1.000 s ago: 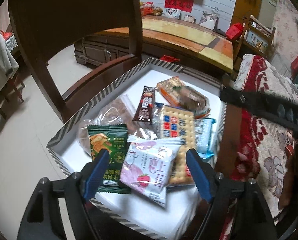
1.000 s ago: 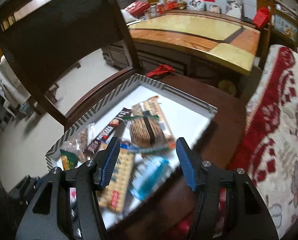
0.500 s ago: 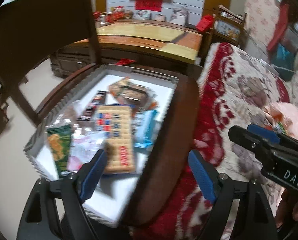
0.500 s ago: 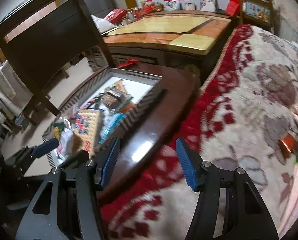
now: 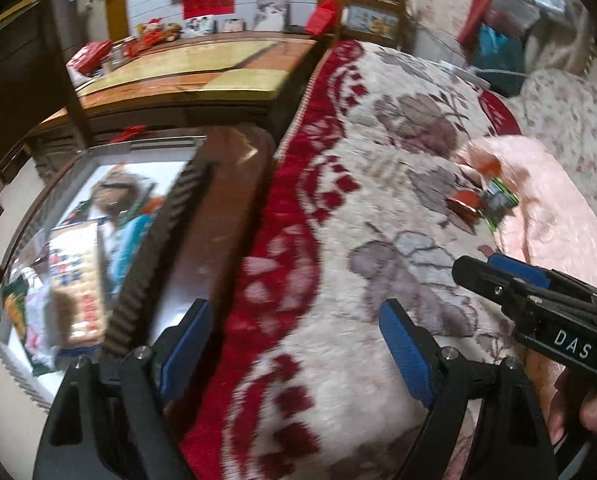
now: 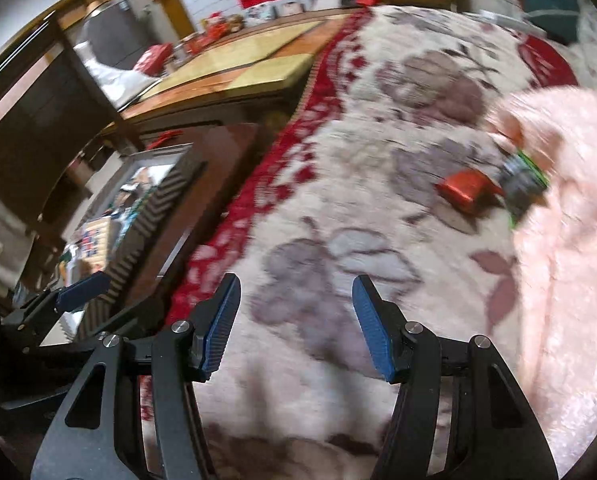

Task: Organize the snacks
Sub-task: 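Release both bags in the tray and move the tools back to the blanket, then grasp the red packet with the left tool while the right grasps the green candy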

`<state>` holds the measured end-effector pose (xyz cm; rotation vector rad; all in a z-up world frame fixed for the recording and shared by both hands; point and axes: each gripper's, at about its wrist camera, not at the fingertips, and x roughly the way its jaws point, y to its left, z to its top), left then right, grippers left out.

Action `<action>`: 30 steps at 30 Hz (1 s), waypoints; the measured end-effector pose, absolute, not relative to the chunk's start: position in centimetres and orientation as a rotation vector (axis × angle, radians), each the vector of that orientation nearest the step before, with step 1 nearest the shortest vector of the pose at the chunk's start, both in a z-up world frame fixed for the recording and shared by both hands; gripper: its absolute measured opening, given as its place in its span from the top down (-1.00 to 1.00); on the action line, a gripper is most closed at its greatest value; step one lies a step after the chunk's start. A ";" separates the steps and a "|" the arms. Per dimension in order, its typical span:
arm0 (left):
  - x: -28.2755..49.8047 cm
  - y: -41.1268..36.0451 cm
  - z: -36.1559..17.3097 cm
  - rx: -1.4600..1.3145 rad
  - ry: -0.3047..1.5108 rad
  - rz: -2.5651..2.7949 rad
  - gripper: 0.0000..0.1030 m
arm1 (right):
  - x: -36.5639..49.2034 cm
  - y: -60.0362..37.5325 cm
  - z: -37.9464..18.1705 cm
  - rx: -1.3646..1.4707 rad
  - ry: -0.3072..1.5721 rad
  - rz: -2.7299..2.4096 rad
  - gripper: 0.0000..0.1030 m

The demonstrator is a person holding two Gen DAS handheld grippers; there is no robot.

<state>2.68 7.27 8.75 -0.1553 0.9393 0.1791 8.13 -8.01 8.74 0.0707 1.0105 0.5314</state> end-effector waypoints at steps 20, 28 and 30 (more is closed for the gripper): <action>10.4 0.8 6.5 -0.108 1.000 0.043 -0.68 | 11.7 -17.4 5.6 0.156 1.051 0.379 -0.13; 15.8 -3.2 6.4 -0.054 0.996 -0.142 -0.68 | 12.4 -19.0 4.5 0.174 1.062 0.364 -0.13; 17.1 -4.3 6.2 -0.033 0.997 -0.191 -0.68 | 12.6 -19.4 4.4 0.172 1.059 0.357 -0.13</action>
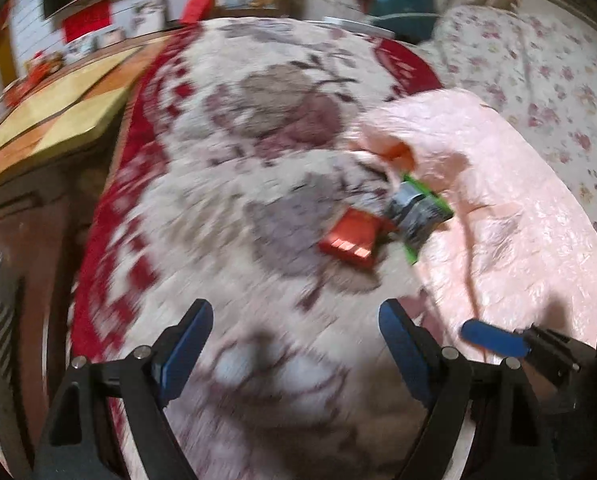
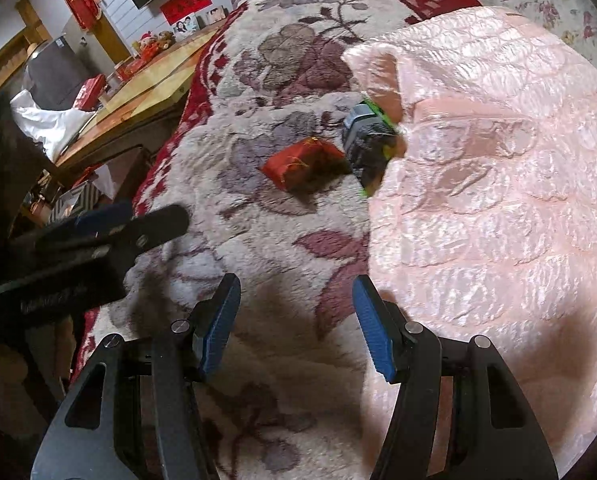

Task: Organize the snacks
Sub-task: 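Grasp the red packet with the left tool while the right grasps the green candy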

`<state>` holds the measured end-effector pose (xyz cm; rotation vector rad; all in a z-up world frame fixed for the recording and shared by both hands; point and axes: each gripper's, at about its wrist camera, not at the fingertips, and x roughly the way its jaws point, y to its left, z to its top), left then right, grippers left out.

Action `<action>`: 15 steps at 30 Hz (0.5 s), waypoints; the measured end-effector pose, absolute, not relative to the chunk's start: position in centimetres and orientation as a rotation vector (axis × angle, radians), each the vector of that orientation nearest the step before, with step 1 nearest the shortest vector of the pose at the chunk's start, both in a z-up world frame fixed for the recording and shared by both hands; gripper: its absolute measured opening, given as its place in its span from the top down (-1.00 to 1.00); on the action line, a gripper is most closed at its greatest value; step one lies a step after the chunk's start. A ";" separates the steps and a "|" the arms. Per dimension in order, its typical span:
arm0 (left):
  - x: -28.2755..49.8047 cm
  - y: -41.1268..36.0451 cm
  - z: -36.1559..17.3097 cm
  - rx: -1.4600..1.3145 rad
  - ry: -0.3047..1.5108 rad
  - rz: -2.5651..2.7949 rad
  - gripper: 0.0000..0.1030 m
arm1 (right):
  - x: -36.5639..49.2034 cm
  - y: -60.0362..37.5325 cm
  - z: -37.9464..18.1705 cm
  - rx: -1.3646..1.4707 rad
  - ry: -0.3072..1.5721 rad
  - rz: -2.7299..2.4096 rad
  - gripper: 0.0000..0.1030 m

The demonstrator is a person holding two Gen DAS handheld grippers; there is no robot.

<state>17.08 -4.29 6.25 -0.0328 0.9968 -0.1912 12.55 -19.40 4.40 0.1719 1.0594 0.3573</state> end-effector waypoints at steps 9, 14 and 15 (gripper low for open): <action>22.5 -7.6 3.7 0.002 1.042 -0.329 -0.68 | 13.1 -20.9 3.9 0.221 1.062 0.348 -0.13; 24.7 -8.3 2.4 -0.015 1.076 -0.331 -0.68 | 13.3 -21.3 3.7 0.239 1.057 0.341 -0.13; 25.0 -8.4 2.2 -0.016 1.076 -0.326 -0.65 | 13.4 -21.4 3.7 0.242 1.058 0.340 -0.13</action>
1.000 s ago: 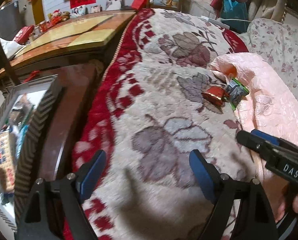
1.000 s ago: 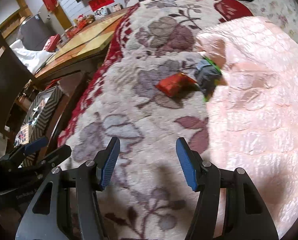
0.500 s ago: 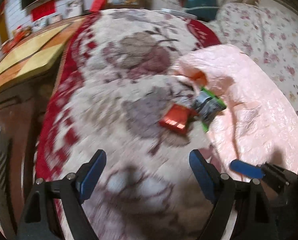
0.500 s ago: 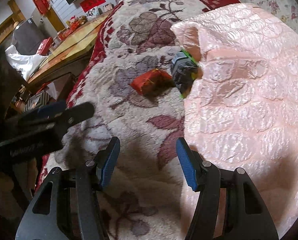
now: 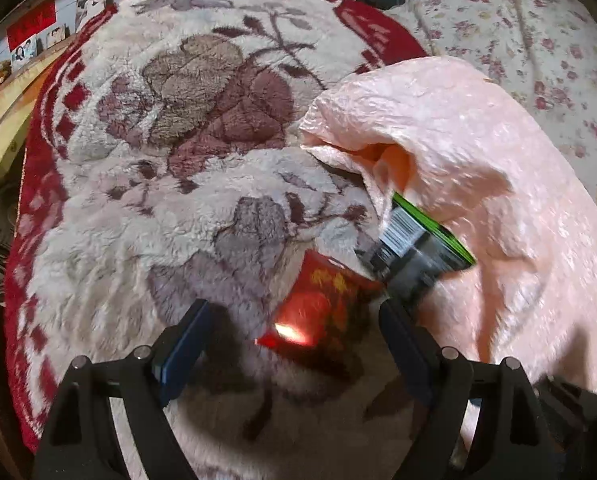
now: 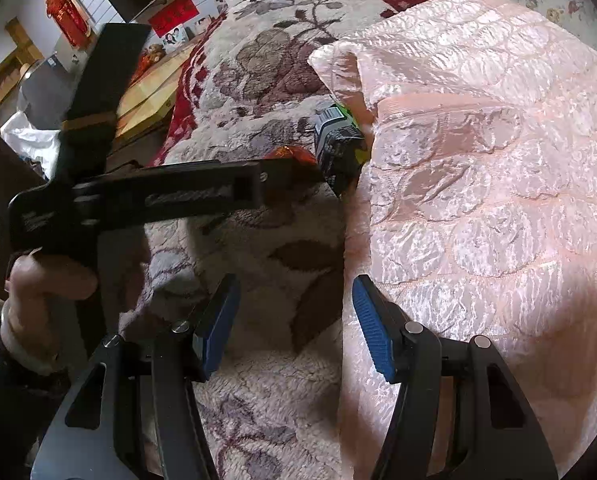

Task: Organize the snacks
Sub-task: 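Grasp the red packet with the left tool while the right grasps the green candy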

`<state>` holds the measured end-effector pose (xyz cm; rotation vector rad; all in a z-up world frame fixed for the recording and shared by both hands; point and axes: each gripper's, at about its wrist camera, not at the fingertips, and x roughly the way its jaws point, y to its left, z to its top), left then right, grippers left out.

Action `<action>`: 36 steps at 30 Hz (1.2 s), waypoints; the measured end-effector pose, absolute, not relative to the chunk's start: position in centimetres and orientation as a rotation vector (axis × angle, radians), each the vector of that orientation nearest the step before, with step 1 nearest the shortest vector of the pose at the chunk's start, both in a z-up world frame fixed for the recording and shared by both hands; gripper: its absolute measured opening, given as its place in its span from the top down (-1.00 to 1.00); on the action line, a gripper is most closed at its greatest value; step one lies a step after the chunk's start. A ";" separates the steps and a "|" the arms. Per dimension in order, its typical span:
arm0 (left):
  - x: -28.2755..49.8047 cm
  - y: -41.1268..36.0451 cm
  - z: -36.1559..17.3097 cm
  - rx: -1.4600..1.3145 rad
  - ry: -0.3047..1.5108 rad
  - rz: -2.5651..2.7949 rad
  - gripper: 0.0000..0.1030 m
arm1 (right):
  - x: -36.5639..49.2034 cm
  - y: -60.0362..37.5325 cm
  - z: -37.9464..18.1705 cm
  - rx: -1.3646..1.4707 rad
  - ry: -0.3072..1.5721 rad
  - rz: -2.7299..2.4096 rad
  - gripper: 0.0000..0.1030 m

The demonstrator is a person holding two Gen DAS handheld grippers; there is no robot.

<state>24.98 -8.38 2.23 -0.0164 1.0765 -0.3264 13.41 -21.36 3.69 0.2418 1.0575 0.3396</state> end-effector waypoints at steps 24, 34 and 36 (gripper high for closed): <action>15.8 4.6 5.4 -0.125 1.021 -0.056 0.29 | 23.4 -18.3 4.2 0.132 1.008 0.369 -0.13; 13.2 5.2 5.1 -0.117 1.014 -0.034 0.29 | 21.6 -14.8 4.7 0.083 1.020 0.507 -0.15; 13.0 5.2 5.3 -0.118 1.009 -0.039 0.29 | 21.8 -15.0 4.6 0.079 1.022 0.485 -0.15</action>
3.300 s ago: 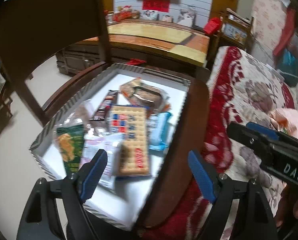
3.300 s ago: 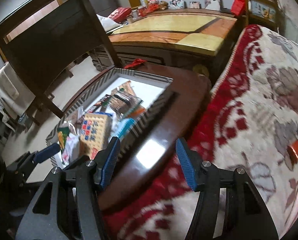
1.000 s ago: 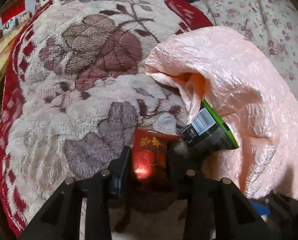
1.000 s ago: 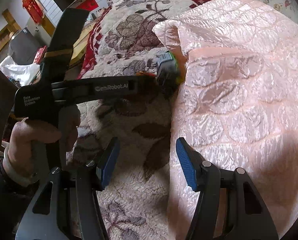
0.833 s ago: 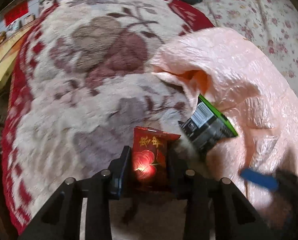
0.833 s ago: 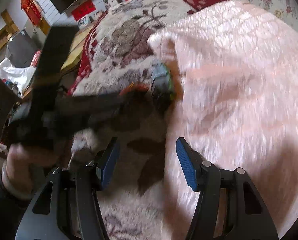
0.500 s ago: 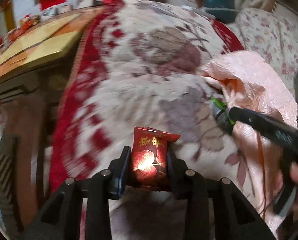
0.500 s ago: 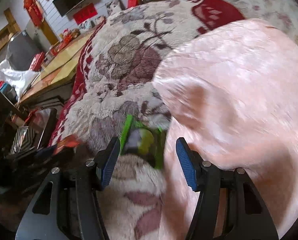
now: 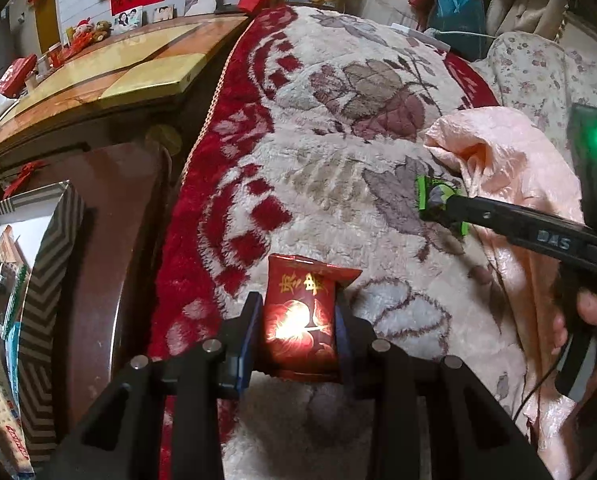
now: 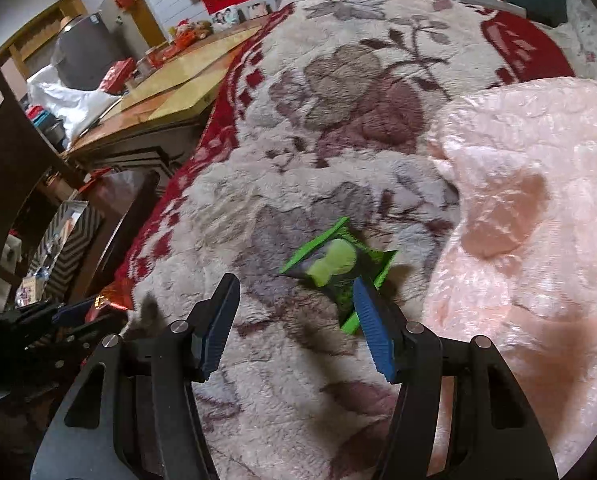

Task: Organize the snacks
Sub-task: 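Grasp the red packet with the left tool while the right grasps the green candy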

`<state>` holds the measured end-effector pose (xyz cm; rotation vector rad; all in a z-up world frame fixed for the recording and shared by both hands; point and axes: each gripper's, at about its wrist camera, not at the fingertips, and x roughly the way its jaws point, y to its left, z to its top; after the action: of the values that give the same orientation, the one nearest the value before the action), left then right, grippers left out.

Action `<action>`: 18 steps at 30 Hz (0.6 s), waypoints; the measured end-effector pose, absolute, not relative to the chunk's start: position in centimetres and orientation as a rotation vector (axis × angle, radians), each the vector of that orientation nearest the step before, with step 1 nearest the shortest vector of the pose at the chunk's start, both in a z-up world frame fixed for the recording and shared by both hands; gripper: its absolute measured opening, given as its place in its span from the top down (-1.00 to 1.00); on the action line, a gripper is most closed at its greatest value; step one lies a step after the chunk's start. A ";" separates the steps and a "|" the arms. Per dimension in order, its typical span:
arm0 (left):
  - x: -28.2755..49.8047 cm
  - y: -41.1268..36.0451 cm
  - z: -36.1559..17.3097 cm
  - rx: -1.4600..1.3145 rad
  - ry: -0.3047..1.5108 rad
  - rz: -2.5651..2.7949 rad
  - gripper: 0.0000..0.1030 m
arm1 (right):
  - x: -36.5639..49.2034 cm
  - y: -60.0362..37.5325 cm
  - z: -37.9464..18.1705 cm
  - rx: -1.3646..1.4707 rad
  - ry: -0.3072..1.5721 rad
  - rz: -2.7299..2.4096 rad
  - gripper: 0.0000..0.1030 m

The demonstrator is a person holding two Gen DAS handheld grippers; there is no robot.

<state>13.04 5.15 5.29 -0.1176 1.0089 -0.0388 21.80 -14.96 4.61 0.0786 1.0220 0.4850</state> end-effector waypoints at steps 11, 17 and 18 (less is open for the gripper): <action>12.8 5.0 4.9 -0.126 1.027 -0.042 0.29 | 23.3 -12.4 4.0 -0.443 0.971 0.585 -0.36; 12.9 4.9 4.4 -0.133 1.040 -0.039 0.29 | 26.5 -12.6 2.1 -0.426 1.090 0.650 -0.36; 12.9 4.8 4.4 -0.130 1.041 -0.039 0.29 | 26.9 -12.7 1.6 -0.408 1.115 0.650 -0.21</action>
<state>12.89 4.84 4.37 -0.1305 1.0413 -0.0391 26.91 -12.65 1.64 -0.4078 1.1151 0.6497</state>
